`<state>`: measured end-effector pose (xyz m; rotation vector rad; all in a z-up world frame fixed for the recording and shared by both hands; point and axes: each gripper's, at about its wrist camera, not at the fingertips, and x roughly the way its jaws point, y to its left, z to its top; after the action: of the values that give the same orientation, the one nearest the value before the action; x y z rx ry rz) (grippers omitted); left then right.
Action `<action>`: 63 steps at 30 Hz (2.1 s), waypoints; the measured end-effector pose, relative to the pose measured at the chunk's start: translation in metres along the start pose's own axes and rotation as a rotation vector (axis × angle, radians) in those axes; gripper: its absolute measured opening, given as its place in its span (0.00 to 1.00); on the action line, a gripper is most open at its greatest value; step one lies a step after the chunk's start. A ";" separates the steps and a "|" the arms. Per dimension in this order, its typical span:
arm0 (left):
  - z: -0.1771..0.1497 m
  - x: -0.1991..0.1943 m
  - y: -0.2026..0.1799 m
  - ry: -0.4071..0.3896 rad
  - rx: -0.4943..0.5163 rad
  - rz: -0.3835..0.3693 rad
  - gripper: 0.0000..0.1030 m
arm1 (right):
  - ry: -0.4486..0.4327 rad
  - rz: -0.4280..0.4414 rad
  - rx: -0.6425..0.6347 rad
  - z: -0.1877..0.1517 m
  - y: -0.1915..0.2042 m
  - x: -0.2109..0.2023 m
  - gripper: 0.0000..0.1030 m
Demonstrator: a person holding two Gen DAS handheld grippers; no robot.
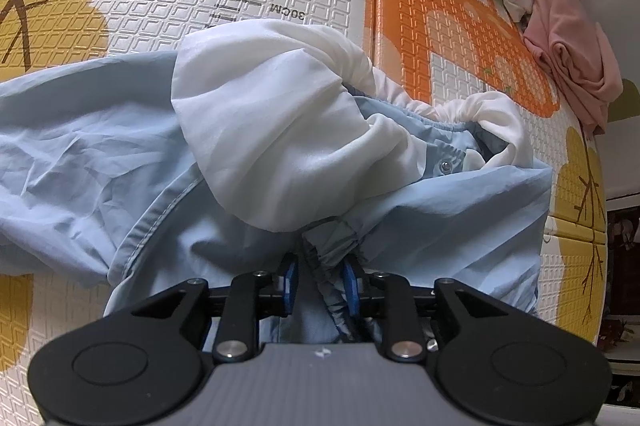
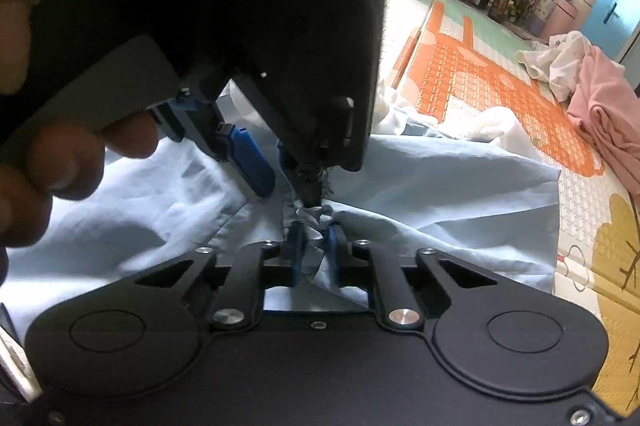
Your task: Fold clothes
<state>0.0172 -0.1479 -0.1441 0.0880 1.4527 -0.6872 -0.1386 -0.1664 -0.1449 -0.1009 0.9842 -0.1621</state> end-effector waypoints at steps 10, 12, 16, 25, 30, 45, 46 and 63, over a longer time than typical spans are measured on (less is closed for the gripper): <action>0.000 -0.001 -0.001 0.006 0.014 0.008 0.35 | 0.022 0.040 0.040 0.004 -0.008 -0.014 0.03; 0.000 0.001 -0.001 0.008 0.016 0.012 0.34 | 0.031 0.035 0.018 0.002 -0.003 -0.011 0.03; 0.000 0.003 -0.002 0.005 0.020 0.021 0.34 | 0.041 0.025 -0.048 -0.005 0.011 -0.006 0.04; 0.001 0.000 -0.003 0.002 0.025 0.013 0.35 | 0.043 0.059 -0.045 -0.001 0.012 -0.011 0.10; -0.002 -0.009 -0.005 -0.005 0.041 -0.001 0.35 | -0.041 0.088 0.038 0.005 -0.014 -0.041 0.15; -0.022 -0.047 -0.049 -0.078 0.174 -0.104 0.36 | -0.104 0.013 0.301 0.001 -0.124 -0.086 0.13; -0.025 -0.045 -0.054 -0.076 0.187 -0.113 0.36 | -0.100 0.009 0.316 -0.001 -0.129 -0.086 0.14; -0.046 0.001 -0.074 0.005 0.222 -0.108 0.33 | 0.022 0.065 0.505 -0.035 -0.180 -0.042 0.11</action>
<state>-0.0583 -0.1868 -0.1266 0.1843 1.3897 -0.9363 -0.2068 -0.3366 -0.1016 0.3956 0.9416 -0.3478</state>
